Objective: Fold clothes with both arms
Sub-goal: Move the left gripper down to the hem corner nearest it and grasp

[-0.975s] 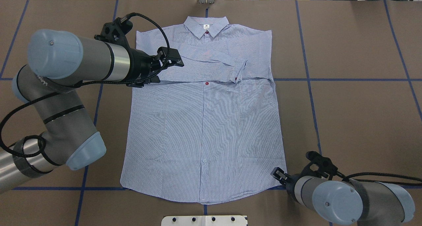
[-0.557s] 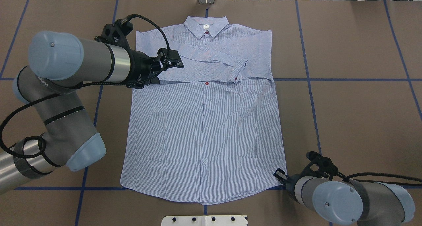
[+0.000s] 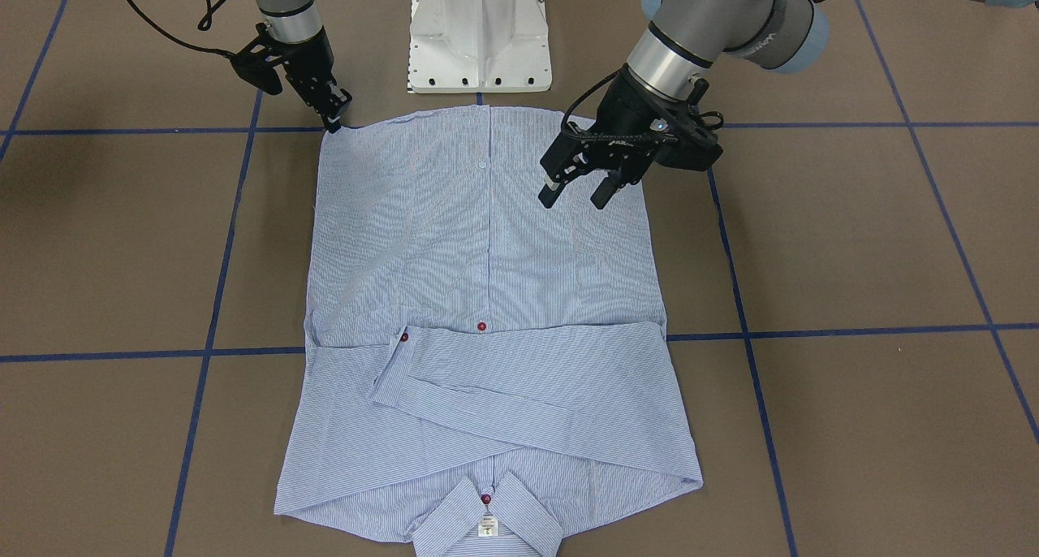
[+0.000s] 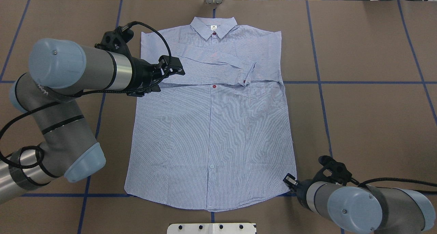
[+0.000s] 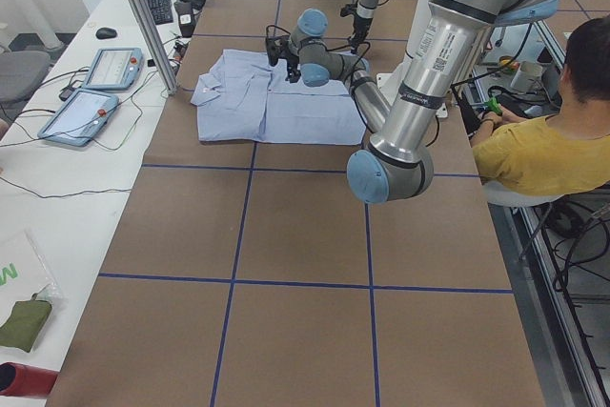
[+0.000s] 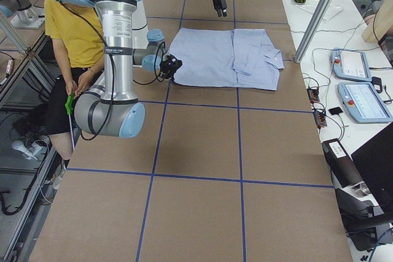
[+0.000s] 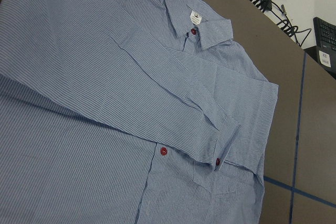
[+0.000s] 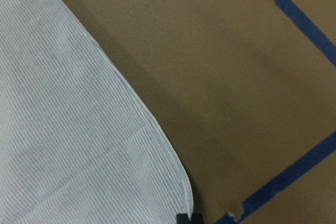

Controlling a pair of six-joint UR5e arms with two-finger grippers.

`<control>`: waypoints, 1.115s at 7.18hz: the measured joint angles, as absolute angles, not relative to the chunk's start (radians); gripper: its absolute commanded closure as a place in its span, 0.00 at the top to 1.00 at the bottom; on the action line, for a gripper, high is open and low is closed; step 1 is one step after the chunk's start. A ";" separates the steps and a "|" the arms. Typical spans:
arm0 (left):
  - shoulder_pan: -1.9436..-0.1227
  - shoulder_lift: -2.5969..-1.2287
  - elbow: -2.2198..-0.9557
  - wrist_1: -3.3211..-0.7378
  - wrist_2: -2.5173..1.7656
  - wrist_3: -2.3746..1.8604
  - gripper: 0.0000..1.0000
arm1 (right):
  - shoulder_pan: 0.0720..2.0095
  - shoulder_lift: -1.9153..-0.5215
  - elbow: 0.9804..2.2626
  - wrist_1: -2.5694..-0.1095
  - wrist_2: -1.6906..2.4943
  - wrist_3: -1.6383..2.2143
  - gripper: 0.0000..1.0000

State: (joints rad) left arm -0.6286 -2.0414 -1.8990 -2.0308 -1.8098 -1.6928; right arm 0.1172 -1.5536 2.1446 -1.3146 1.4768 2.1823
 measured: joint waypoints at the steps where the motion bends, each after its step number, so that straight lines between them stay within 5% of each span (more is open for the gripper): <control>1: -0.569 -2.022 -1.966 -1.915 -1.763 -1.698 0.99 | 0.119 -1.557 2.165 -1.318 1.479 2.183 0.00; 4: -0.390 -1.828 -2.087 -1.795 -1.627 -1.748 0.97 | 0.119 -1.560 2.177 -1.334 1.480 2.184 0.00; 5: -0.349 -1.777 -2.093 -1.802 -1.604 -1.772 0.85 | 0.120 -1.561 2.176 -1.335 1.479 2.184 0.00; 8: -0.293 -1.681 -2.086 -1.815 -1.593 -1.814 0.71 | 0.122 -1.562 2.175 -1.336 1.479 2.184 0.00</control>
State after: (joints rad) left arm -0.2927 -1.6812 -2.0861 -1.8154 -1.5929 -1.8145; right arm 0.1222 -1.5615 2.1753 -1.3357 1.4788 2.1839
